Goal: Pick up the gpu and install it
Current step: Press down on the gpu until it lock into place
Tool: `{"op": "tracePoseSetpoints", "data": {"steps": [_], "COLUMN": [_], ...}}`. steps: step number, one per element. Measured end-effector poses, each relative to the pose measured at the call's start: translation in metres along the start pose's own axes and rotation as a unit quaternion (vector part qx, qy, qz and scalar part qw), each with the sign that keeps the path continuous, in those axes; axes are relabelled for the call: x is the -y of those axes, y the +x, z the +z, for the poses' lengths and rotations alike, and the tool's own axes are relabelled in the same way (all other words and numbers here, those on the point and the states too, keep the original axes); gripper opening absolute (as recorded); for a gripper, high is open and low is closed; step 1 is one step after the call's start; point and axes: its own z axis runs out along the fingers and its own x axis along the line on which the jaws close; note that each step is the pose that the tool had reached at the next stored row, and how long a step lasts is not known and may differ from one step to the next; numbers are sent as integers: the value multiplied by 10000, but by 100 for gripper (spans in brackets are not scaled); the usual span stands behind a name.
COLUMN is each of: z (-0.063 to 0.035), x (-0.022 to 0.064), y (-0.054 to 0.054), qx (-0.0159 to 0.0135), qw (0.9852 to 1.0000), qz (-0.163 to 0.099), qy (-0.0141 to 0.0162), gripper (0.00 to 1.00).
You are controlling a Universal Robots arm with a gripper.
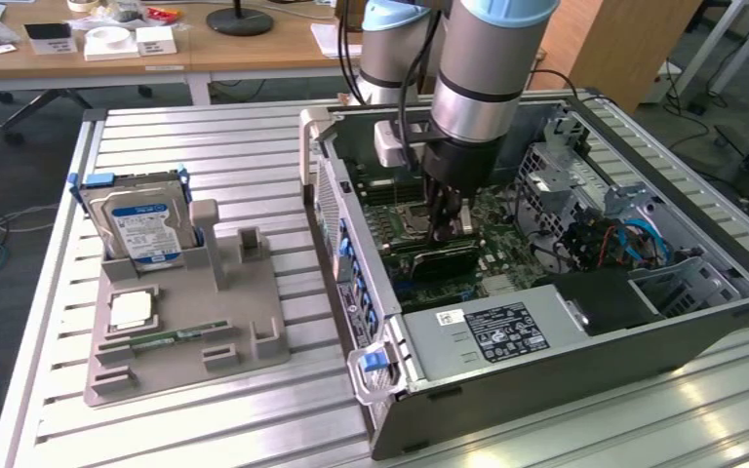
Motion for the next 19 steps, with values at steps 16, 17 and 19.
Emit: {"op": "tracePoseSetpoints", "data": {"steps": [16,17,19], "z": [50,51,58], "x": [3,3,3], "y": [18,18,18], "qx": [0,0,1], "qw": [10000,10000,10000], "qz": [0,0,0], "qy": [0,0,1], "gripper": [11,11,11]}}
